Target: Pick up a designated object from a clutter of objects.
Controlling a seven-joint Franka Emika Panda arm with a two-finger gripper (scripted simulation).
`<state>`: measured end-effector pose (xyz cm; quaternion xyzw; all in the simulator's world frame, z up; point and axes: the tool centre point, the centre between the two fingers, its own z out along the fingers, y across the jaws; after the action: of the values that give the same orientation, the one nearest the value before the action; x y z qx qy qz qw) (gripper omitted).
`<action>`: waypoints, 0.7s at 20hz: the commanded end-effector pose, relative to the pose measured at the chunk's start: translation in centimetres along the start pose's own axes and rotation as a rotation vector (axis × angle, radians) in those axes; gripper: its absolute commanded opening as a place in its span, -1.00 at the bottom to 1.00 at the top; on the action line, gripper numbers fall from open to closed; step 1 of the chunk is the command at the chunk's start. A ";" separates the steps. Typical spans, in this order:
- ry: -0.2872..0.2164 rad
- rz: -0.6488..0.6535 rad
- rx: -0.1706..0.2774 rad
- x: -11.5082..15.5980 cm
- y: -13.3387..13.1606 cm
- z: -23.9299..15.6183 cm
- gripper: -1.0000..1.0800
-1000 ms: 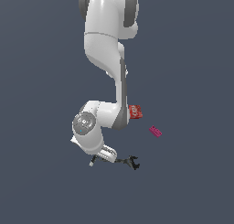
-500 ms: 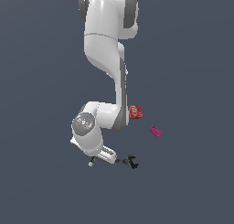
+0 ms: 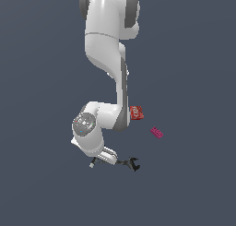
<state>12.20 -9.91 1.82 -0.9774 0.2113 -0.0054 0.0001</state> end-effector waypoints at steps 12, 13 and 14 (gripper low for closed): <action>0.000 -0.001 0.000 -3.1 -0.1 -4.9 -1.00; -0.001 -0.001 0.000 -3.5 -0.1 -5.5 -1.00; -0.001 -0.001 0.000 -4.0 -0.2 -6.2 -1.00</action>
<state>9.14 -8.41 6.93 -0.9775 0.2111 -0.0044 0.0003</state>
